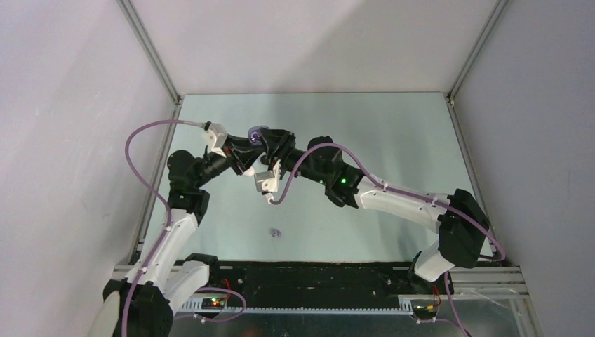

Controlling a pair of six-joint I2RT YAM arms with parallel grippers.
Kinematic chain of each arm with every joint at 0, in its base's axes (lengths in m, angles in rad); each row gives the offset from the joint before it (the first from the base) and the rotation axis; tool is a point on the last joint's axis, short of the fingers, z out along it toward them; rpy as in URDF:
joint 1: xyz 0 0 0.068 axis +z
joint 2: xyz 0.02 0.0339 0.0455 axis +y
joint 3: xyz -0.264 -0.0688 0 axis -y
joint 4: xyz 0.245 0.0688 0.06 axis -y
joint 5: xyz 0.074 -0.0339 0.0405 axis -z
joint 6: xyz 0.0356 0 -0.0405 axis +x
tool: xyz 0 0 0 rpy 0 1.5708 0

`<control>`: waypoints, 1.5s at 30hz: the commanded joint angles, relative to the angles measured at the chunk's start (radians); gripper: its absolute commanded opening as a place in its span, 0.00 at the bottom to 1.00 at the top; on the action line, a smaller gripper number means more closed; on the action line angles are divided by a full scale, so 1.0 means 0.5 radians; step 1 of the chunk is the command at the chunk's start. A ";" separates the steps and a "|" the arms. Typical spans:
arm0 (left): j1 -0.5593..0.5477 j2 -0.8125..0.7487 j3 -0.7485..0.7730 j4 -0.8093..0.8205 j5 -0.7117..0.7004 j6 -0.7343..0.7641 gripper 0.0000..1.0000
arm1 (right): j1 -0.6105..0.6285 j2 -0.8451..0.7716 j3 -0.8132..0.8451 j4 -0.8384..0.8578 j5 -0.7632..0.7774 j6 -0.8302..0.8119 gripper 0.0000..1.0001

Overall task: Insert the wireless bluetooth earbuds into the charging case
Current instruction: Place the earbud in the charging case.

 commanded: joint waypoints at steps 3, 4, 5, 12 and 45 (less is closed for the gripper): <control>0.007 -0.042 0.044 0.334 -0.052 -0.053 0.00 | 0.009 0.012 -0.003 -0.313 -0.102 -0.020 0.37; 0.007 -0.044 0.044 0.336 -0.052 -0.057 0.00 | 0.009 0.010 -0.001 -0.324 -0.100 -0.020 0.38; 0.009 -0.044 0.043 0.340 -0.050 -0.056 0.00 | 0.010 0.004 -0.002 -0.351 -0.099 -0.022 0.39; 0.009 -0.035 0.056 0.368 -0.042 -0.077 0.00 | -0.005 -0.045 -0.003 -0.508 -0.127 -0.056 0.38; 0.011 0.086 0.000 0.585 0.419 -0.077 0.00 | -0.431 -0.226 1.004 -1.898 -0.631 1.557 0.59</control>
